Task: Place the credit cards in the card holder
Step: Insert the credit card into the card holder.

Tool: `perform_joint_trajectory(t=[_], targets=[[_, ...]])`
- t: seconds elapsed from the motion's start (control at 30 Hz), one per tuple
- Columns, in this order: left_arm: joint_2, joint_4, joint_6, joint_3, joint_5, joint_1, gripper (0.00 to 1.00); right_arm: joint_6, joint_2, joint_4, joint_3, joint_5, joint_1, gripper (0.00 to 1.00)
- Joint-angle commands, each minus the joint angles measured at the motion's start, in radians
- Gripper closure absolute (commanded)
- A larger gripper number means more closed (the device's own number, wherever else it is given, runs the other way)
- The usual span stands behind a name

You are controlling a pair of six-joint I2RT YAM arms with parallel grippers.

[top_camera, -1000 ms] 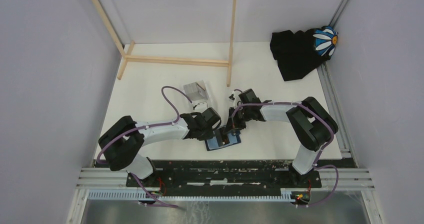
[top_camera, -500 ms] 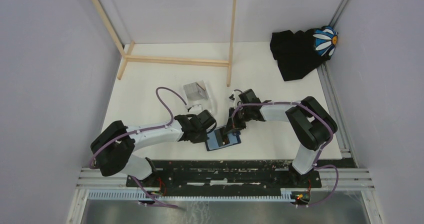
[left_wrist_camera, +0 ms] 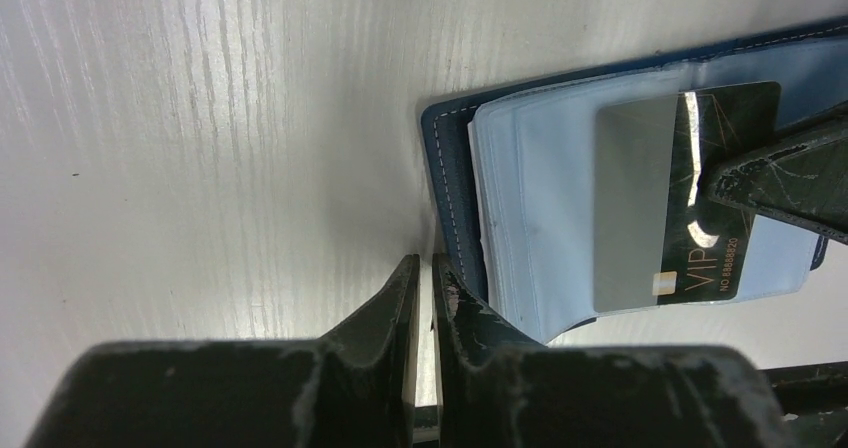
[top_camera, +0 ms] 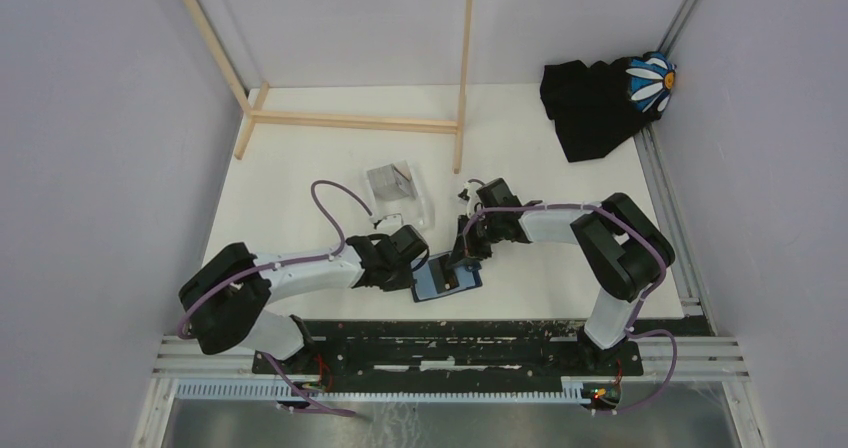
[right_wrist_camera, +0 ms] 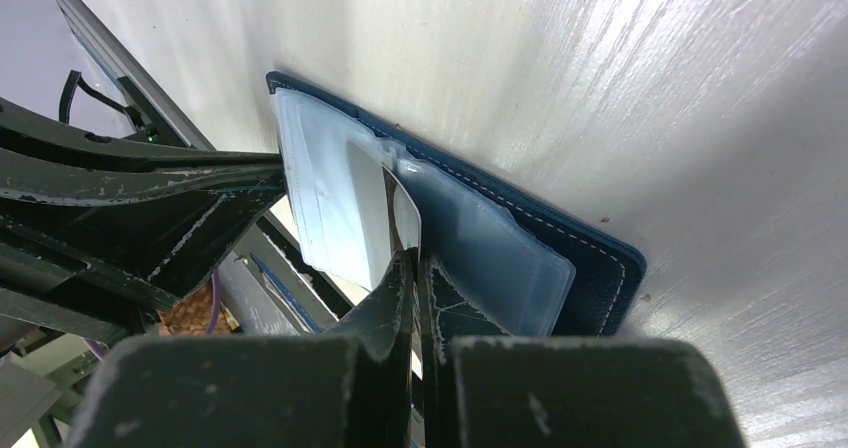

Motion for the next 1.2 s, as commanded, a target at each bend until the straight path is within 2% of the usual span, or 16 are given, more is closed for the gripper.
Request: perform_joint_trajectory(t=[0.0,0.6,0.87,1.17], targets=[[-0.001,0.091,0.007,-0.036,0.031,-0.005,0.84,-0.006,0.010,-0.016,-0.022,0.120,0.023,0.99],[0.040,0.135,-0.003,-0.035,0.042,-0.039,0.85,0.076,0.030,-0.022,0.048,0.232,0.148,0.99],[0.030,0.133,-0.002,-0.041,0.031,-0.040,0.85,0.004,0.015,-0.158,0.121,0.302,0.170,0.83],[0.012,0.132,-0.010,-0.042,0.003,-0.041,0.85,-0.068,-0.054,-0.298,0.187,0.381,0.170,0.71]])
